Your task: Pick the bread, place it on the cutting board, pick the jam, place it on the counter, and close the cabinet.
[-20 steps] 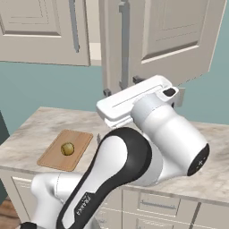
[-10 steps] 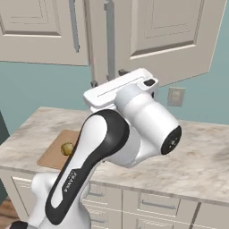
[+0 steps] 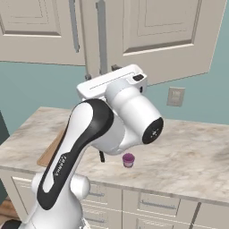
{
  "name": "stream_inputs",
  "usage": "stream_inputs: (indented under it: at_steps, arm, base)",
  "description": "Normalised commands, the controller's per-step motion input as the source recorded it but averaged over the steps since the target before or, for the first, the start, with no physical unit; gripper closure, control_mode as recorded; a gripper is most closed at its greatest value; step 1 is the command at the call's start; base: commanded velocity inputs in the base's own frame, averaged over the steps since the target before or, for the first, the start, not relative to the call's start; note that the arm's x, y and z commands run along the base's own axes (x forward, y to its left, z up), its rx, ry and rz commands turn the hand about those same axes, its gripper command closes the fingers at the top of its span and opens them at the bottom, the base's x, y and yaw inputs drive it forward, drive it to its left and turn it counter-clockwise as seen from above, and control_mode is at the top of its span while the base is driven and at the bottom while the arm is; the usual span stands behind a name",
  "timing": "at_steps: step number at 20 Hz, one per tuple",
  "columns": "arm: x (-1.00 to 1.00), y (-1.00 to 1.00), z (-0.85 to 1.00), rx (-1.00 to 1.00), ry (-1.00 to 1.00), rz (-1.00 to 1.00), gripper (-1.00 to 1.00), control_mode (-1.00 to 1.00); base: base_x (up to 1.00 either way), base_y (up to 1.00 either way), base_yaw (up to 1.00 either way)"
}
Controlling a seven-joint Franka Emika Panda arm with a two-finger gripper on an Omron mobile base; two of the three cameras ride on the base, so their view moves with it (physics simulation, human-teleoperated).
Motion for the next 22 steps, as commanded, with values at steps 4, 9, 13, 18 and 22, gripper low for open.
stream_inputs:
  at_steps: [4, 9, 13, 18, 22]
  arm:
    - [0.5, 0.0, 0.0, 0.0, 0.0, 0.01, -1.0, -1.0]
    - [0.5, 0.0, 0.0, 0.0, 0.0, 0.03, -1.0, -1.0]
    - [0.51, 0.04, 0.0, 0.0, 0.0, 0.02, -1.0, -1.0]
    - [0.56, 0.19, 0.0, 0.0, 0.0, 0.0, -1.0, -1.0]
    - [0.58, 0.28, -0.01, 0.0, 0.0, 0.0, -1.0, -1.0]
  base:
    - [0.0, 0.0, 0.0]
    - [0.0, 0.0, 0.0]
    - [0.0, 0.0, 0.0]
    - [0.0, 0.0, 0.0]
    - [0.0, 0.0, 0.0]
